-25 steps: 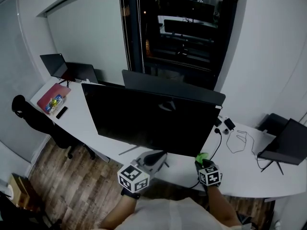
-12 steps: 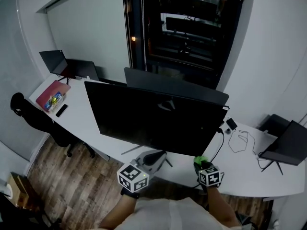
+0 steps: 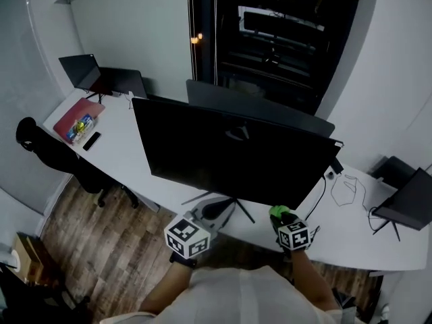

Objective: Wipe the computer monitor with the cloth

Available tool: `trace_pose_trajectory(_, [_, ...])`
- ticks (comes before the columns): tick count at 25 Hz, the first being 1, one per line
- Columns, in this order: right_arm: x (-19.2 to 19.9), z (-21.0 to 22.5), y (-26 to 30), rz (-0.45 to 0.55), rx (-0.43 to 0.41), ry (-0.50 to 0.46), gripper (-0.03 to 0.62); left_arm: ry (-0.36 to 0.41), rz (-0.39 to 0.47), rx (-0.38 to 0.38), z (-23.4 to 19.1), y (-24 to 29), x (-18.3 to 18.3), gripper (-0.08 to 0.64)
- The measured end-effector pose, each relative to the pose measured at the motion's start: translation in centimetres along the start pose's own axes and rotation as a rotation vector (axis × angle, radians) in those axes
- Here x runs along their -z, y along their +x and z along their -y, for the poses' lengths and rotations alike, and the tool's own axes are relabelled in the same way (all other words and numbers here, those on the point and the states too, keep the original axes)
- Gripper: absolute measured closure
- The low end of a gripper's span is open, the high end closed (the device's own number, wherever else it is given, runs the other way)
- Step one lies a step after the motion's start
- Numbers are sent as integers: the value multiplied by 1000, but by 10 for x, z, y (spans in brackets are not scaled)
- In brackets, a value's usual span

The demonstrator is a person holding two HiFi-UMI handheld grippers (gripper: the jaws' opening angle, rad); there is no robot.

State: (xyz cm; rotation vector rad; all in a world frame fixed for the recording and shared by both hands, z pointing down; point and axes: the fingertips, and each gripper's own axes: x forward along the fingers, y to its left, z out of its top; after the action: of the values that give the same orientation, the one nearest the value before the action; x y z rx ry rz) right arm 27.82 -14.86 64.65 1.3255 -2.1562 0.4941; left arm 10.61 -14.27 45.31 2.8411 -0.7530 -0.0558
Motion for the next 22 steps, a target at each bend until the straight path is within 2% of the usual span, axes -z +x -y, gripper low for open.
trace_pose_trajectory(13, [-41,-61,50,-22,-30,-42,522,-38,-6,-39,-66,-53,-1,534])
trace_pose_trajectory(22, [-64,-104,86,-42,-44,-47,522,-53,-12,-32,-113,-84,-6,534])
